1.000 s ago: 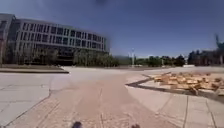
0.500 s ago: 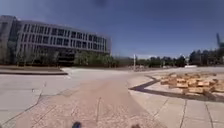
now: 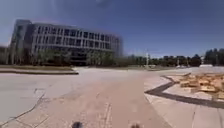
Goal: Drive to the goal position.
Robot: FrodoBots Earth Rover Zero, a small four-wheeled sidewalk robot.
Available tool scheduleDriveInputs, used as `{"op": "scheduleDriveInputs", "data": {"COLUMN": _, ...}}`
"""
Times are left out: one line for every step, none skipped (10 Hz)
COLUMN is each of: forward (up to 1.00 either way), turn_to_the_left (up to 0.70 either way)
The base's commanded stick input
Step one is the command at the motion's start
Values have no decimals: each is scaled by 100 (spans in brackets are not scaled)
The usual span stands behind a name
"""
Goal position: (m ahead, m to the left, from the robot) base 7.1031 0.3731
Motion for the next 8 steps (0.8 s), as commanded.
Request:
{"op": "scheduleDriveInputs", "data": {"forward": 85, "turn_to_the_left": 2}}
{"op": "scheduleDriveInputs", "data": {"forward": 85, "turn_to_the_left": 2}}
{"op": "scheduleDriveInputs", "data": {"forward": 85, "turn_to_the_left": 2}}
{"op": "scheduleDriveInputs", "data": {"forward": 85, "turn_to_the_left": 2}}
{"op": "scheduleDriveInputs", "data": {"forward": 85, "turn_to_the_left": 2}}
{"op": "scheduleDriveInputs", "data": {"forward": 85, "turn_to_the_left": 2}}
{"op": "scheduleDriveInputs", "data": {"forward": 85, "turn_to_the_left": 2}}
{"op": "scheduleDriveInputs", "data": {"forward": 85, "turn_to_the_left": 2}}
